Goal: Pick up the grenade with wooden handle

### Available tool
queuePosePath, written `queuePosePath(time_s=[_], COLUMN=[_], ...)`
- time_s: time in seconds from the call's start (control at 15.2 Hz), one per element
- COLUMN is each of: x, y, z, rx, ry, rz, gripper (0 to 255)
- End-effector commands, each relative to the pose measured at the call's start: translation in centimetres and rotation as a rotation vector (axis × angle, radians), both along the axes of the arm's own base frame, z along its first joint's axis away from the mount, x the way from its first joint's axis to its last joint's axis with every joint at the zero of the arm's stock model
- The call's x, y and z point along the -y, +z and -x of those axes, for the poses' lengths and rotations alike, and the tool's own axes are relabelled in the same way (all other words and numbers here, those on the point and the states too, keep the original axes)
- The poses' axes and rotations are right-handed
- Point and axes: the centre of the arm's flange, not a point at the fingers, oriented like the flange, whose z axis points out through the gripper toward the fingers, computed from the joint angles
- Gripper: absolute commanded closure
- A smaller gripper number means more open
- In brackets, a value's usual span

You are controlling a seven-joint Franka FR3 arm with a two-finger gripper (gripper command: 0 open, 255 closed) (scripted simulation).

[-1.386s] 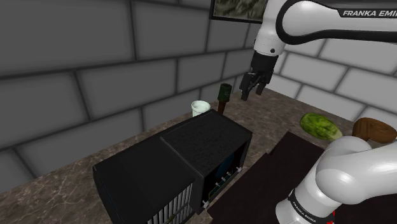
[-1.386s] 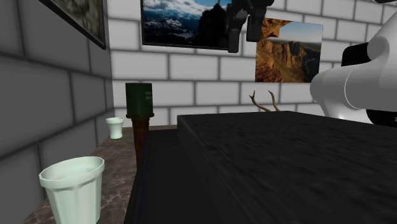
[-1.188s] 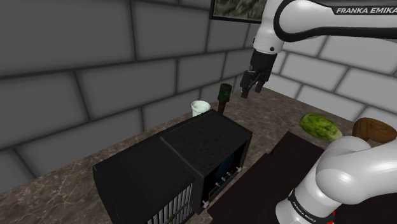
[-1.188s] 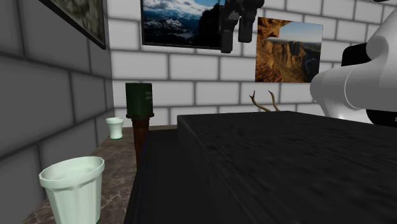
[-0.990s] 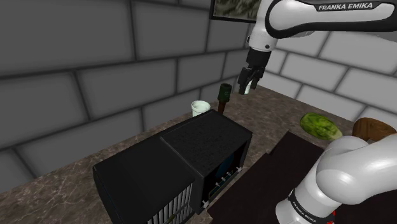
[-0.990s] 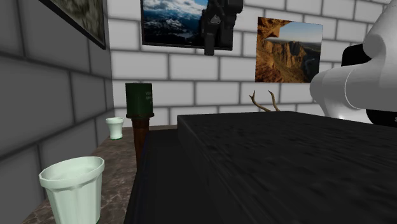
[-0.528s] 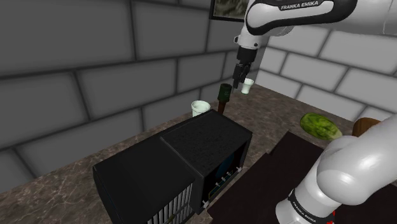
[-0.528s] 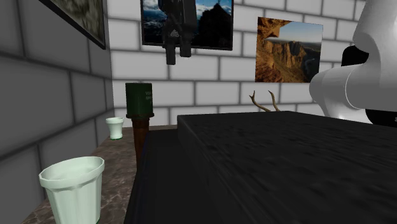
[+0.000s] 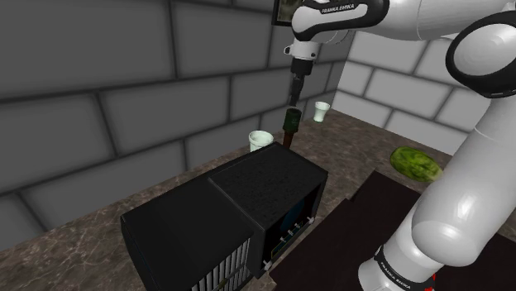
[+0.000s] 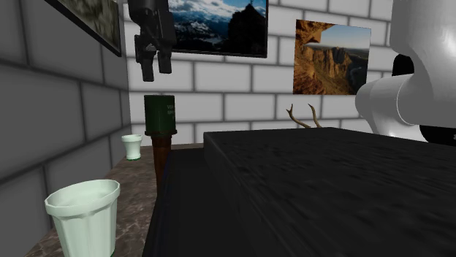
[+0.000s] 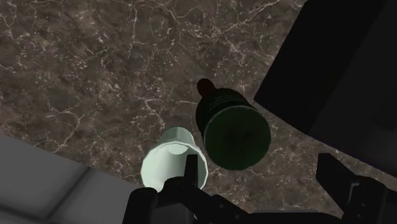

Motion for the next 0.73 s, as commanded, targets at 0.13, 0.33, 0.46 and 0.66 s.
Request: queuePosePath(time_s=[0.13,0.33,0.46,0.66], x=[0.2,0.2,0.2,0.2], y=[-1.8,-3.3,-4.2,-4.1], z=[-0.9,-0.9,-0.9,-0.9], rx=[-0.002,-0.002,-0.003,-0.002], ry=[0.025,0.025,0.025,0.025], rz=[-0.003,-0.004,-0.003,-0.003], gripper=[0,0,0,255])
